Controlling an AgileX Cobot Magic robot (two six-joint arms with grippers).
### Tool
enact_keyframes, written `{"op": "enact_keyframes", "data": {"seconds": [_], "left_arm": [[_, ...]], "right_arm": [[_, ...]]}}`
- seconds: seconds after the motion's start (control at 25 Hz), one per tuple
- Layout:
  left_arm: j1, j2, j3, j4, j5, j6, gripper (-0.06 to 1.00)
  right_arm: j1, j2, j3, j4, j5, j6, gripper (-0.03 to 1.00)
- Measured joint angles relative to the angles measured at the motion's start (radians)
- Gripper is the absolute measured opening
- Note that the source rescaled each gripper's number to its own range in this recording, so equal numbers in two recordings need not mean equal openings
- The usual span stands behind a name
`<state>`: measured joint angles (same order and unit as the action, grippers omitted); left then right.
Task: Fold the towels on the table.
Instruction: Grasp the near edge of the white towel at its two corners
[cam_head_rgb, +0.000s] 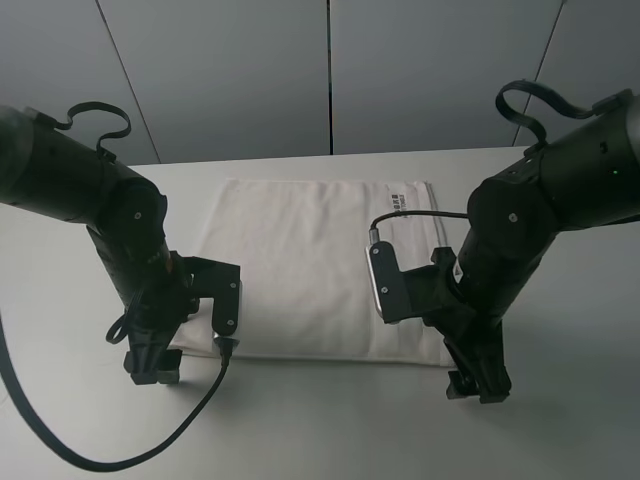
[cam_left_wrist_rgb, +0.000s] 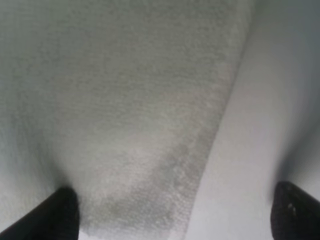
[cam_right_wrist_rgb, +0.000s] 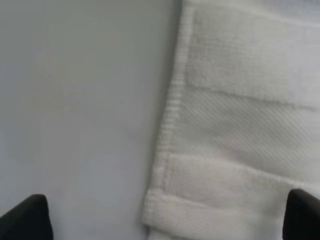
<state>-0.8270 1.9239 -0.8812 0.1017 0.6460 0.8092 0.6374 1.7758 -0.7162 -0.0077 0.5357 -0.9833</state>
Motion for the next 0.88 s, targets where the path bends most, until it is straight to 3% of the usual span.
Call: {"op": "enact_keyframes", "data": {"seconds": [0.6,0.68,0.88], "left_arm": [[0.0,0.0,0.0,0.0,-0.006,0.0,1.0],[0.0,0.0,0.0,0.0,-0.007,0.0,1.0],[0.0,0.0,0.0,0.0,-0.007,-0.014,1.0]], "right_arm": [[0.0,0.058,0.0,-0.004,-0.017,0.027,0.99],[0.0,0.058,0.0,-0.004,-0.03,0.029,0.88],[0.0,0.058,0.006,-0.006,-0.083,0.027,0.36]]}}
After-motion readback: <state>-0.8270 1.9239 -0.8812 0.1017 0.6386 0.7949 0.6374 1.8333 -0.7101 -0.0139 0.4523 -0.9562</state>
